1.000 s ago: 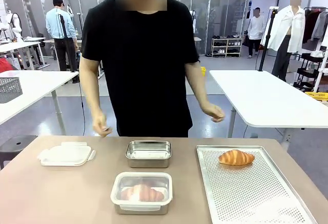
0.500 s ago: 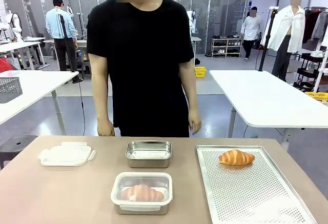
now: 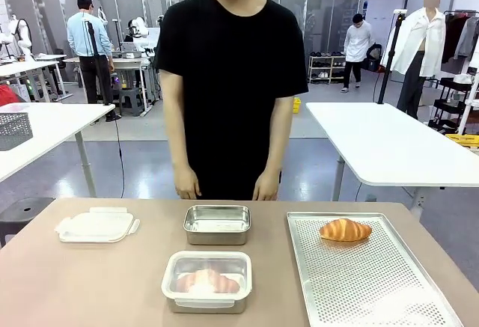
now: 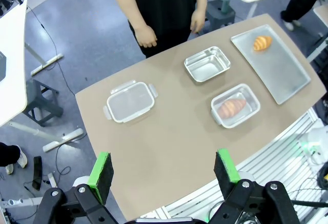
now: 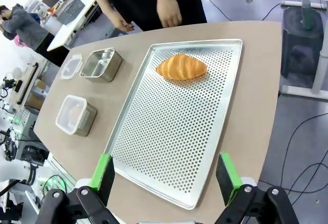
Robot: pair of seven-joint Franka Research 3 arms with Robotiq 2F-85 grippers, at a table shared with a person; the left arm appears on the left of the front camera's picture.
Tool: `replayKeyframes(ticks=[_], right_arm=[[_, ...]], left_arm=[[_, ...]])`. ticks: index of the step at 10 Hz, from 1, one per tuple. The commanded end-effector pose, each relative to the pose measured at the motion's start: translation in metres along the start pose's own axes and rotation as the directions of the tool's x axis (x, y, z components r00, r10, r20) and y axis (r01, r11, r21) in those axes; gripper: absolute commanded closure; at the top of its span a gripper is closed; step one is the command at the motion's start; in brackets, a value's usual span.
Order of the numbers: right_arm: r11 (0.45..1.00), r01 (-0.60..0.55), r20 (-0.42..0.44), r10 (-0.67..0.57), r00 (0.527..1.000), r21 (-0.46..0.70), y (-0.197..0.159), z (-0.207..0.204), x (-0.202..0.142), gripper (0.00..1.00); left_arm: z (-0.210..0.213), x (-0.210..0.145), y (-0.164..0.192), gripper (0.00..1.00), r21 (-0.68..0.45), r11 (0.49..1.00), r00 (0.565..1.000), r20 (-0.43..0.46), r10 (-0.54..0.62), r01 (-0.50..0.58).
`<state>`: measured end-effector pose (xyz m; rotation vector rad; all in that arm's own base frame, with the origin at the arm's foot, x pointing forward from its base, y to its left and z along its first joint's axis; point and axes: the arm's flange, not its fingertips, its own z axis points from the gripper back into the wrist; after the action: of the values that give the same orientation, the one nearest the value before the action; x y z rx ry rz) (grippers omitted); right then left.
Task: Place the bread into the airtight container.
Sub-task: Pick up a Butter Roll and place it into an empty Airtight Container.
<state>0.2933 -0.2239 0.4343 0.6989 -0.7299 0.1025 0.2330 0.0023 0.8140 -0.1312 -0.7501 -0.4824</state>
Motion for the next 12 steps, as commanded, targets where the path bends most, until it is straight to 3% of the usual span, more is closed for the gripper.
replayKeyframes(ticks=[1,7,8,9,10,12], right_arm=[[1.0,-0.011,0.012,0.011,1.0,0.007,-0.002,-0.001,0.001,0.0],[1.0,0.001,0.0,-0.001,1.0,0.0,0.0,0.0,0.0,0.0],[0.99,-0.141,-0.053,0.14,0.989,-0.028,0.024,-0.002,0.024,0.0],[0.947,-0.322,-0.12,0.318,0.941,-0.018,0.055,-0.013,0.052,0.0],[0.862,-0.507,-0.213,0.49,0.845,-0.029,0.084,-0.031,0.078,0.0],[0.651,-0.757,-0.325,0.73,0.602,0.059,0.126,-0.082,0.122,0.0]], left_arm=[[0.001,0.0,0.0,0.0,-0.003,1.0,1.0,0.002,-0.01,0.01],[0.001,0.0,0.0,0.0,-0.003,1.0,1.0,0.002,-0.01,0.01],[0.001,0.0,0.0,0.0,-0.003,1.0,1.0,0.002,-0.01,0.01],[0.001,0.0,0.0,0.0,-0.003,1.0,1.0,0.002,-0.01,0.01],[0.001,0.0,0.0,0.0,-0.003,1.0,1.0,0.002,-0.01,0.01],[0.001,0.0,0.0,0.0,-0.003,1.0,1.0,0.002,-0.01,0.01]])
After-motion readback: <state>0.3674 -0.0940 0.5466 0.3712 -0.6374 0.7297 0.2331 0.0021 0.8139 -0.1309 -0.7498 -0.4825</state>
